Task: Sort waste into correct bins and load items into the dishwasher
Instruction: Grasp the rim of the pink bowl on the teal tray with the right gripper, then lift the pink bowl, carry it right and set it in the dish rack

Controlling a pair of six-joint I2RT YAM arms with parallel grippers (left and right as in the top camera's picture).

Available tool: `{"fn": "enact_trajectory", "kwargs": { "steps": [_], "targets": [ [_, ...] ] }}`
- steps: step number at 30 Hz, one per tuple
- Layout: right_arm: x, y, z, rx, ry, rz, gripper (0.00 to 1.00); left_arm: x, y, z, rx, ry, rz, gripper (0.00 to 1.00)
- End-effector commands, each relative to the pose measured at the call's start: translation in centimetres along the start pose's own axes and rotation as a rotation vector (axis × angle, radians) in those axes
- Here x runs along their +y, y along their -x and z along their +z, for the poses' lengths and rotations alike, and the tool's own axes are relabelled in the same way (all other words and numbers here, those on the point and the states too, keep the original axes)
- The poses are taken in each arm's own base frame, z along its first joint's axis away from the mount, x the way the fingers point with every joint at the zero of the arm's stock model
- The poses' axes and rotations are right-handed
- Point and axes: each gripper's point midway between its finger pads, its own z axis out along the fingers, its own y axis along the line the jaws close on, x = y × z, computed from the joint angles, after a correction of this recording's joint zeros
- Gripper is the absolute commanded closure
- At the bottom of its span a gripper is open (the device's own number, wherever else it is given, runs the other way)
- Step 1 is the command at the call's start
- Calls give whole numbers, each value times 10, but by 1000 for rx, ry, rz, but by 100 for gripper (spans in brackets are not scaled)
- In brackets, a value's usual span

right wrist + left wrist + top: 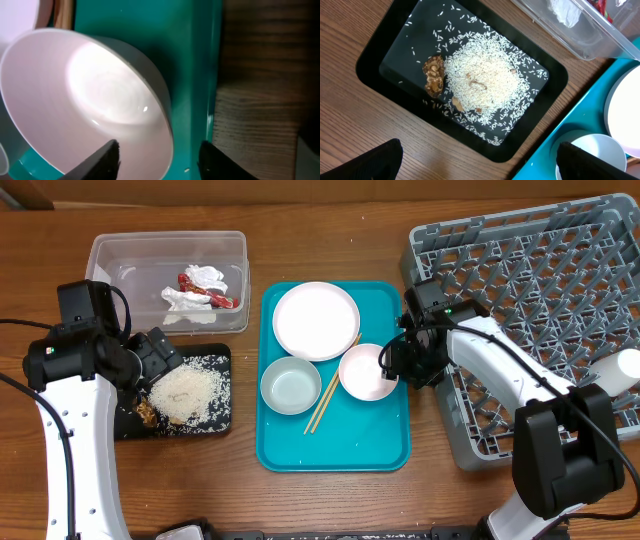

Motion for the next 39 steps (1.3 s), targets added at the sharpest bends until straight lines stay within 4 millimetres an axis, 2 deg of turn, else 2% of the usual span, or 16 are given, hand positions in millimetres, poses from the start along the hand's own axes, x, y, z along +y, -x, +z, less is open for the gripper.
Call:
{"fn": "enact_trajectory", "kwargs": {
  "steps": [1, 10, 16, 32, 34, 39],
  "targets": [
    [-3, -3, 6, 2, -12, 0, 66, 1, 4, -6, -25, -1, -9, 0],
    [-3, -2, 6, -1, -10, -1, 70, 1, 4, -6, -25, 0, -9, 0],
    [-3, -3, 6, -1, -11, 19, 77, 1, 4, -6, -25, -1, -9, 0],
    [0, -5, 9, -8, -49, 0, 78, 1, 4, -6, -25, -1, -9, 0],
    [-5, -4, 9, -19, -79, 25, 85, 1, 4, -6, -25, -1, -9, 0],
    [-8, -3, 8, -26, -91, 39, 93, 1, 4, -6, -25, 0, -9, 0]
  ]
}}
